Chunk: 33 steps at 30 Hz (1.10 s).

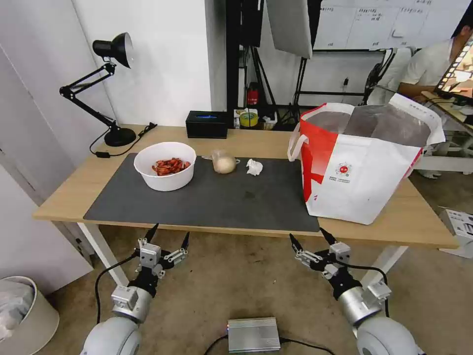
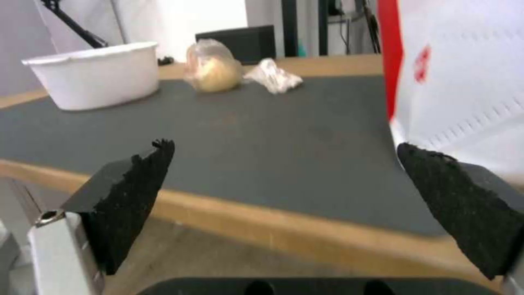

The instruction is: Pick up the trash from the table and place it into the takeout bag.

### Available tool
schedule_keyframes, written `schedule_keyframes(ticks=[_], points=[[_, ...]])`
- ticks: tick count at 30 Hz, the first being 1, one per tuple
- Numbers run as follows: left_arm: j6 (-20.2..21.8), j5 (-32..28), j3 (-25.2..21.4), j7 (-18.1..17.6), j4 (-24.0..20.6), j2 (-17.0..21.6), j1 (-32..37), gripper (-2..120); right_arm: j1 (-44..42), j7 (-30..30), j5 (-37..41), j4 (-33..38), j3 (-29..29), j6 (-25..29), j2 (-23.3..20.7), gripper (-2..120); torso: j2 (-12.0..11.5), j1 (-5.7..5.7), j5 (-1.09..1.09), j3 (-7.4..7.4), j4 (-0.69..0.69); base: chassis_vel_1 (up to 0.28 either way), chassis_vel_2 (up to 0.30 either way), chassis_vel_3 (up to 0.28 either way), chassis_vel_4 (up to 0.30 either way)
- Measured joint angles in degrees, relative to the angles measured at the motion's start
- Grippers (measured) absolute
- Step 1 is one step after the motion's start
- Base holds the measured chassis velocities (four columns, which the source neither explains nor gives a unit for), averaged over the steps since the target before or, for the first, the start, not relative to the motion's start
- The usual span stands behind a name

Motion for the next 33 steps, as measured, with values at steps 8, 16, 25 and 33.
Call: schedule_keyframes(ticks=[8, 16, 25, 33], points=[[0.0, 0.0, 1.5, 0.1, 0.1, 0.9, -0.6, 100, 10.5, 0.8, 5.7, -1.9, -4.3, -4.3, -2.0, 100, 0.0, 0.0, 0.01, 0.0, -0.01, 0.0, 0.0, 0.0, 0.0], [0.0, 0.6, 1.5, -0.1, -0.4, 0.2, 0.1, 100, 27.9, 5.5, 12.3, -5.6, -13.2, -12.2, -2.4, 100, 0.0, 0.01, 0.0, 0.01, 0.0, 0.0, 0.0, 0.0, 0.0], [-0.1, 1.6, 1.1, -0.1, -0.8, -0.4, 1.1, 100, 44.6, 14.4, 14.2, -14.2, -25.0, -20.3, 4.0, 100, 0.0, 0.01, 0.0, 0.0, 0.0, 0.0, 0.0, 0.0, 0.0], [-0.2, 2.0, 0.6, -0.1, -1.1, -0.6, 1.6, 100, 55.5, 21.2, 14.2, -23.3, -30.5, -24.6, 9.9, 100, 0.0, 0.01, -0.01, 0.0, 0.0, 0.0, 0.0, 0.0, 0.0]])
